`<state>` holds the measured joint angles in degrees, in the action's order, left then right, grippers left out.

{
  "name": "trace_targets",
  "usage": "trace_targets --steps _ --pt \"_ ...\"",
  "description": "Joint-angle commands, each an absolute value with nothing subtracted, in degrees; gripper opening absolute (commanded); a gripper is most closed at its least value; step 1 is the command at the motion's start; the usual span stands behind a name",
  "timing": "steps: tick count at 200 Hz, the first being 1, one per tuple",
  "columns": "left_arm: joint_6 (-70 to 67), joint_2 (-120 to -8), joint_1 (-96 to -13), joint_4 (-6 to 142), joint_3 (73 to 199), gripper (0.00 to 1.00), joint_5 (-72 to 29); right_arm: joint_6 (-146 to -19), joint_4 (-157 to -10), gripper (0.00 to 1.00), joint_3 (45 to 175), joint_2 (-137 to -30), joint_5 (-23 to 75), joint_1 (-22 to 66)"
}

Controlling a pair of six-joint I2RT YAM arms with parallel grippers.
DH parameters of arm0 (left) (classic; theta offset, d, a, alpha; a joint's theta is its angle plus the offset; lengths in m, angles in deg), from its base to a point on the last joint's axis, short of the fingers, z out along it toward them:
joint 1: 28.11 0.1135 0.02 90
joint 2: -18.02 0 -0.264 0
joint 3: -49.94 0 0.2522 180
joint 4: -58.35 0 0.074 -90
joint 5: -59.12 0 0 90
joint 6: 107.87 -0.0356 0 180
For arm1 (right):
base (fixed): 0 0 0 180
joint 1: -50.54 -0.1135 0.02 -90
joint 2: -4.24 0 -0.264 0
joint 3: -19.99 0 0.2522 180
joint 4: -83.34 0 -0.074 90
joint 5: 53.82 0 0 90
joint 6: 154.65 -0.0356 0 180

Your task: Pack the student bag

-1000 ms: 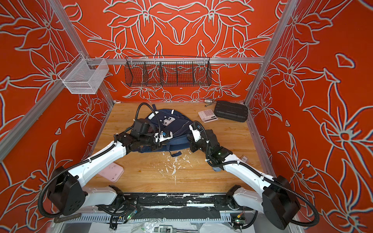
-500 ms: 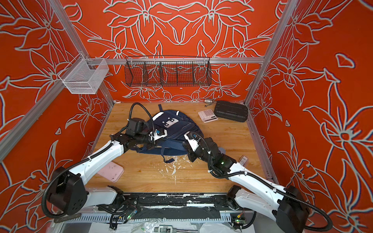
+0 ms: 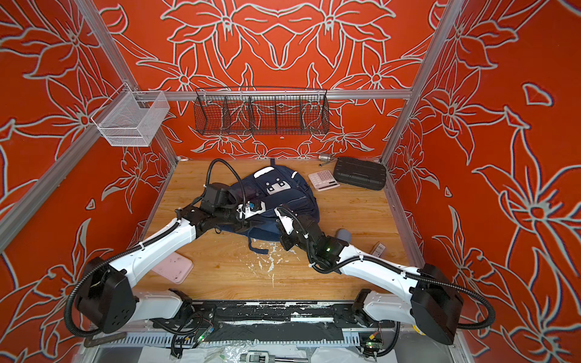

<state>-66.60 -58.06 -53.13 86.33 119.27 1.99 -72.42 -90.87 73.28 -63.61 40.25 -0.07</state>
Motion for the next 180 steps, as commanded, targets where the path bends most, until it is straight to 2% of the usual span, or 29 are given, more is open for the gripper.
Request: trace_targets --steps 1,44,61,69,77,85,110,145,180 --pt "-62.8 -58.5 -54.4 82.2 117.9 0.56 2.8 -73.9 -98.1 0.00 75.0 -63.2 41.4 -0.4" --pt "-60.3 -62.5 -56.0 81.2 119.6 0.56 2.9 -74.1 -99.2 0.00 74.3 -63.0 41.1 -0.4" --pt "-60.7 -63.9 -56.3 82.6 120.8 0.46 2.9 -73.8 -98.9 0.00 74.4 -62.9 41.2 -0.4" --pt "-60.7 -64.4 -56.5 82.9 121.2 0.39 2.7 -73.8 -98.5 0.00 74.5 -62.8 41.4 -0.4" --pt "-60.9 -64.6 -56.5 83.5 121.6 0.22 2.5 -73.8 -98.1 0.00 74.6 -62.7 41.7 -0.4" --pt "-61.5 -64.7 -56.6 84.4 122.0 0.00 2.1 -74.5 -97.2 0.00 74.7 -62.3 43.4 -0.4" --pt "-65.3 -62.9 -56.4 88.8 122.5 0.00 -1.3 -76.5 -93.1 0.00 74.3 -59.8 45.8 1.2" --pt "-70.6 -58.1 -52.4 96.0 120.4 0.00 0.8 -83.3 -88.2 0.00 71.5 -54.6 38.1 11.9" --pt "-73.1 -52.8 -48.9 97.9 116.7 0.00 3.0 -78.4 -86.8 0.00 70.3 -52.9 30.7 21.0"
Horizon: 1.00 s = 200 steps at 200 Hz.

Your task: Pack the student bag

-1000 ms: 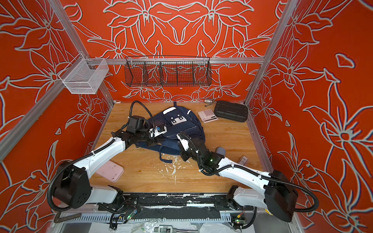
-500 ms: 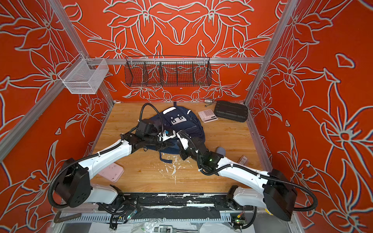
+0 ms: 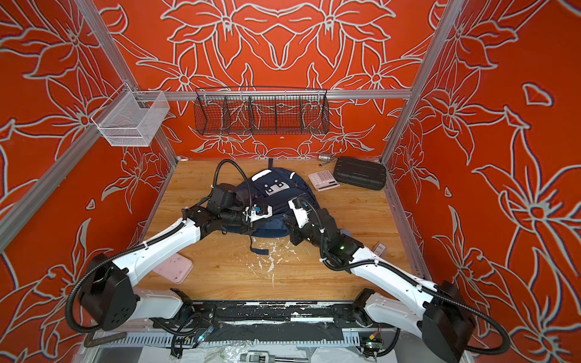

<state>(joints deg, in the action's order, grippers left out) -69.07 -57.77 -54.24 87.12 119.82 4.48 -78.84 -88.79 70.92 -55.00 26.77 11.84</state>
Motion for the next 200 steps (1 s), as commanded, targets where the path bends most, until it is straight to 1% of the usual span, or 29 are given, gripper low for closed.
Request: trace_targets --steps 1,33,58,68,88,98,110,123,153,159,173,182,192,200 --pt "-73.1 -52.7 -48.9 97.9 116.7 0.00 2.9 -78.2 -86.7 0.00 70.4 -53.0 30.2 21.2" --pt "-75.0 -51.2 -48.3 99.0 115.8 0.00 3.2 -73.9 -85.8 0.00 72.4 -58.4 22.4 27.5" --pt "-76.1 -50.8 -47.7 99.1 115.4 0.00 1.3 -70.5 -85.7 0.00 74.3 -62.5 20.5 30.1" --pt "-76.0 -50.7 -47.1 98.1 114.9 0.00 0.2 -69.3 -85.3 0.00 75.0 -62.9 20.0 30.1" --pt "-74.6 -50.8 -44.4 93.6 113.5 0.00 -0.6 -69.2 -87.8 0.00 74.0 -60.6 15.0 30.1" --pt "-74.5 -51.6 -43.3 91.6 113.4 0.00 -0.6 -70.5 -90.3 0.00 72.3 -58.3 13.2 29.5" --pt "-75.9 -53.4 -43.0 90.9 114.2 0.00 -2.1 -71.7 -92.5 0.00 70.4 -55.7 13.5 27.9" --pt "-76.9 -55.7 -42.9 89.8 115.1 0.00 -3.5 -72.1 -92.9 0.00 68.8 -53.2 15.2 25.0" --pt "-75.9 -59.5 -42.3 87.2 116.9 0.00 -2.9 -72.0 -92.3 0.00 67.7 -50.6 20.6 16.5" --pt "-75.7 -60.0 -42.3 87.3 117.5 0.12 -2.7 -72.4 -92.5 0.00 67.8 -50.9 21.0 15.1" --pt "-75.1 -60.0 -42.3 88.0 118.4 0.31 -0.9 -73.7 -94.0 0.00 67.8 -52.1 21.8 12.7" --pt "-73.4 -59.1 -42.5 88.5 118.9 0.46 1.2 -74.0 -94.8 0.00 68.1 -53.4 22.1 11.7" --pt "-70.9 -57.4 -43.6 88.2 118.8 0.53 3.8 -74.2 -95.5 0.00 68.5 -55.0 22.6 10.8" --pt "-69.5 -55.7 -45.4 87.9 118.1 0.62 4.5 -74.1 -96.1 0.00 68.8 -56.1 22.7 10.6"
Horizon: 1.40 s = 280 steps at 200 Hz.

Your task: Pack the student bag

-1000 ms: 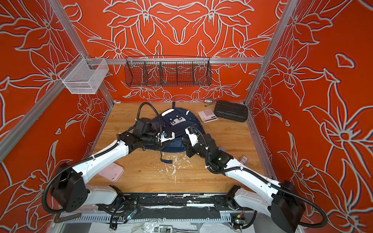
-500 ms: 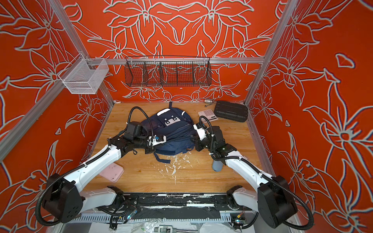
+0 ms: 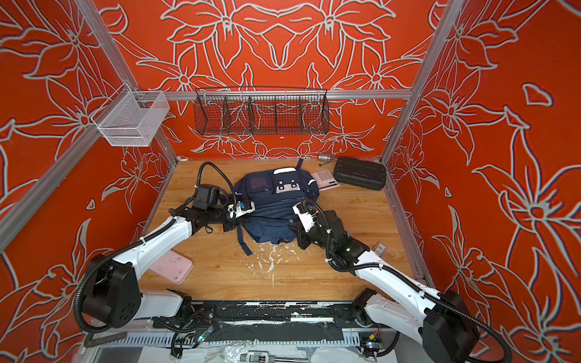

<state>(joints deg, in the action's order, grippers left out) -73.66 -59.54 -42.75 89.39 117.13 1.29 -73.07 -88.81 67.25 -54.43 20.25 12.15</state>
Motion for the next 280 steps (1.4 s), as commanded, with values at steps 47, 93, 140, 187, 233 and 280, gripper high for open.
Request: trace_targets --steps 47,93,140,187,233,280 --pt "-64.7 -55.3 -57.3 87.9 119.4 0.70 1.8 -74.8 -98.9 0.00 69.2 -59.1 21.4 10.3" --pt "-60.5 -62.7 -62.0 87.8 123.1 0.62 -2.0 -76.5 -100.9 0.00 67.3 -57.6 22.4 10.2" --pt "-54.7 -68.2 -64.8 86.6 126.5 0.31 -8.7 -76.1 -99.7 0.00 66.3 -55.6 23.7 10.0" --pt "-57.7 -64.7 -64.7 90.5 126.3 0.00 -9.6 -77.2 -94.1 0.00 64.5 -50.8 29.6 14.1" --pt "-62.9 -59.8 -64.2 98.4 125.9 0.00 -11.9 -73.1 -80.1 0.00 66.9 -47.1 26.9 25.8" --pt "-70.2 -52.4 -62.2 97.2 122.9 0.00 -3.5 -72.9 -81.4 0.00 67.6 -55.6 25.5 34.4"
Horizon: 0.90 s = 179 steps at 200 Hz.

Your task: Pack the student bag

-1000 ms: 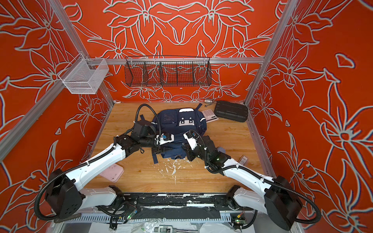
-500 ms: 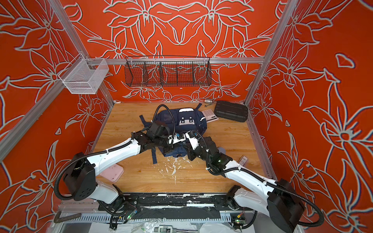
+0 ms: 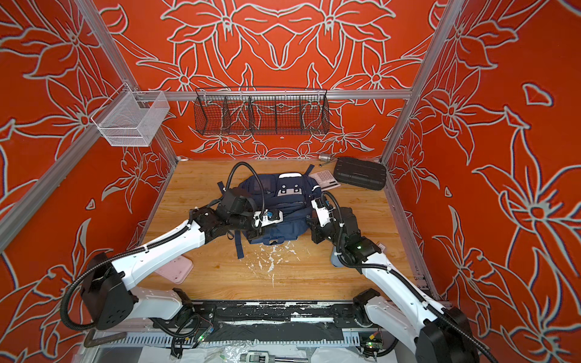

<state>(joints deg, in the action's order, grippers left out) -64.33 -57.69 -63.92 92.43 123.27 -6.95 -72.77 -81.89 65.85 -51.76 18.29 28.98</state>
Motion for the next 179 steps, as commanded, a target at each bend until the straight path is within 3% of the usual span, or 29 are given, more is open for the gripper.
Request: trace_targets --steps 1,78,108,129,169,179 --pt "-70.3 -52.3 -62.2 97.4 122.9 0.00 -3.4 -73.0 -81.5 0.00 67.6 -55.9 25.5 34.6" --pt "-73.0 -48.3 -61.4 102.2 124.5 0.00 1.6 -74.2 -89.3 0.00 73.2 -72.1 25.0 41.0" --pt "-71.4 -48.3 -61.4 101.4 123.0 0.00 0.3 -73.3 -85.9 0.00 77.9 -75.6 21.0 41.1" --pt "-66.5 -47.3 -61.4 95.7 119.1 0.00 -2.4 -72.8 -84.8 0.08 78.4 -74.5 18.6 41.1" --pt "-61.0 -42.9 -61.4 89.8 114.6 0.00 -4.2 -69.6 -77.1 0.00 82.5 -77.4 24.4 42.1" --pt "-60.7 -43.2 -61.4 91.2 115.0 0.00 -4.4 -69.2 -76.8 0.07 83.5 -79.1 22.7 42.2"
